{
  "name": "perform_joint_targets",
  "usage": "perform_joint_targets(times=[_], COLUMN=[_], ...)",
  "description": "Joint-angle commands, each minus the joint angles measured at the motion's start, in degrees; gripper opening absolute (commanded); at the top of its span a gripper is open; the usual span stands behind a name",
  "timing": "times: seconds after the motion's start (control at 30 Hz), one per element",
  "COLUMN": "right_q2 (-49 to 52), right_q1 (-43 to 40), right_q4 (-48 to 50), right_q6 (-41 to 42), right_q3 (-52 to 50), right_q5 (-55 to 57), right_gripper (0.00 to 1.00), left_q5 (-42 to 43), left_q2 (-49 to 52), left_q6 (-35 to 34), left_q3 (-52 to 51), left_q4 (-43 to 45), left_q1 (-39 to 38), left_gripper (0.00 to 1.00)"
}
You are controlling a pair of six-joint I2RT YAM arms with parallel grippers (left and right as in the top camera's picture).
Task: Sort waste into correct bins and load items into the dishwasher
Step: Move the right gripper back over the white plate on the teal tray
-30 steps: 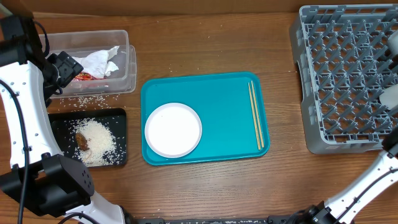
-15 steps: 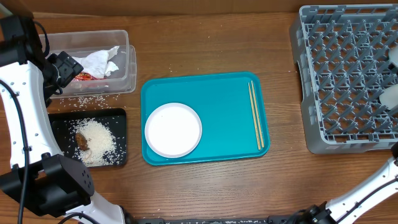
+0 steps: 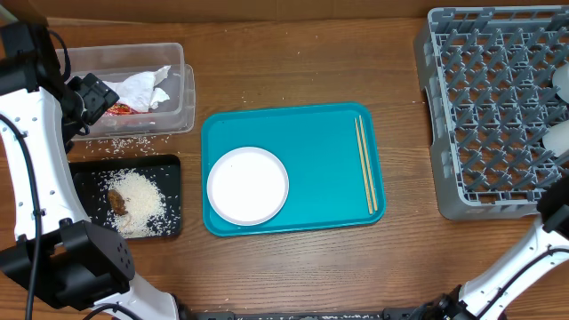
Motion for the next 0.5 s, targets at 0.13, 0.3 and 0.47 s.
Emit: perform_joint_targets(times=[0.13,0.3,0.47], right_q2=[-0.2,-0.6,-2.2], right_q1=[4.2,9.4,17.1], right_q4=[-0.2,2.9,-8.1], right_q6=[-4.6,-5.4,-18.8], right_q3=[0.2,0.3,0.3], right_q5=[-45.9,-72.6,-71.8], right_gripper=[0.32,0.38,0.38], left_q5=[-0.6,-0.6,-0.6], left_q2=[-0.8,-0.8,-0.8], left_q6=[-0.3,-0.3,-0.3], left_q3=[0.3,0.3,0.3], left_q4=[0.1,0.1,0.1], left_q1=[-0.4,-0.4,-0.4], left_gripper=[1.00,1.00,1.00])
